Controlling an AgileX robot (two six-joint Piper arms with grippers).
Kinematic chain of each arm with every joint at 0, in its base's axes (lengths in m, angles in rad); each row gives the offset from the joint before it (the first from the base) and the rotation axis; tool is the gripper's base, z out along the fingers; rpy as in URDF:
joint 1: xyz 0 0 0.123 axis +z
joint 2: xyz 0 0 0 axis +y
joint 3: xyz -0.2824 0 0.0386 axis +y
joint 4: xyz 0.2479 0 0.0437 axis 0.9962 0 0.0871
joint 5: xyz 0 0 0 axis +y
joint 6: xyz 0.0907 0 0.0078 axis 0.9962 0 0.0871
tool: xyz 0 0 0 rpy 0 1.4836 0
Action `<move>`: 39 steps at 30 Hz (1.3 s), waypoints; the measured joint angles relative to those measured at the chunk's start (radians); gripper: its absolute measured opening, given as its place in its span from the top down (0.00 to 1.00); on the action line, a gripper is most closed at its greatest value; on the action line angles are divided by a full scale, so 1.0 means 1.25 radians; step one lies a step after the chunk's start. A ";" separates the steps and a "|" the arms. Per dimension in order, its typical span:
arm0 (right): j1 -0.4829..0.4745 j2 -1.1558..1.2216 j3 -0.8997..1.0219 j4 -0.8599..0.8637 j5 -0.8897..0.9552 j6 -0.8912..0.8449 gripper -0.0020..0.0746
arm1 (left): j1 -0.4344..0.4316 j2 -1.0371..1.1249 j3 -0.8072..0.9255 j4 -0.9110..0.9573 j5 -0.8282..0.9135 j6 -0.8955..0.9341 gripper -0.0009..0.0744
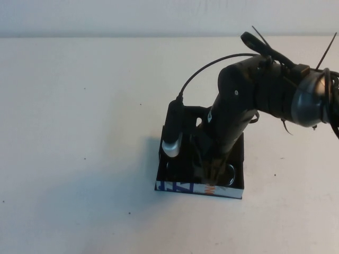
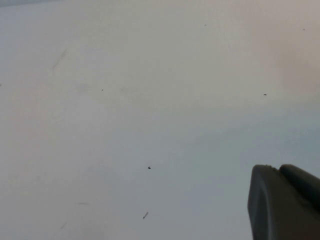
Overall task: Take glasses out of glasses case
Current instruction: Pick up the glasses from the glasses case
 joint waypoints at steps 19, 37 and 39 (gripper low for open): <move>0.000 0.075 0.000 -0.033 -0.066 0.001 0.58 | 0.000 0.000 0.000 0.000 0.000 0.000 1.00; -0.011 0.030 -0.194 -0.069 0.187 0.387 0.91 | 0.000 0.000 0.000 0.000 0.000 0.000 1.00; -0.030 -0.013 -0.193 -0.058 0.197 0.466 0.91 | 0.000 0.000 0.000 0.000 0.000 0.000 1.00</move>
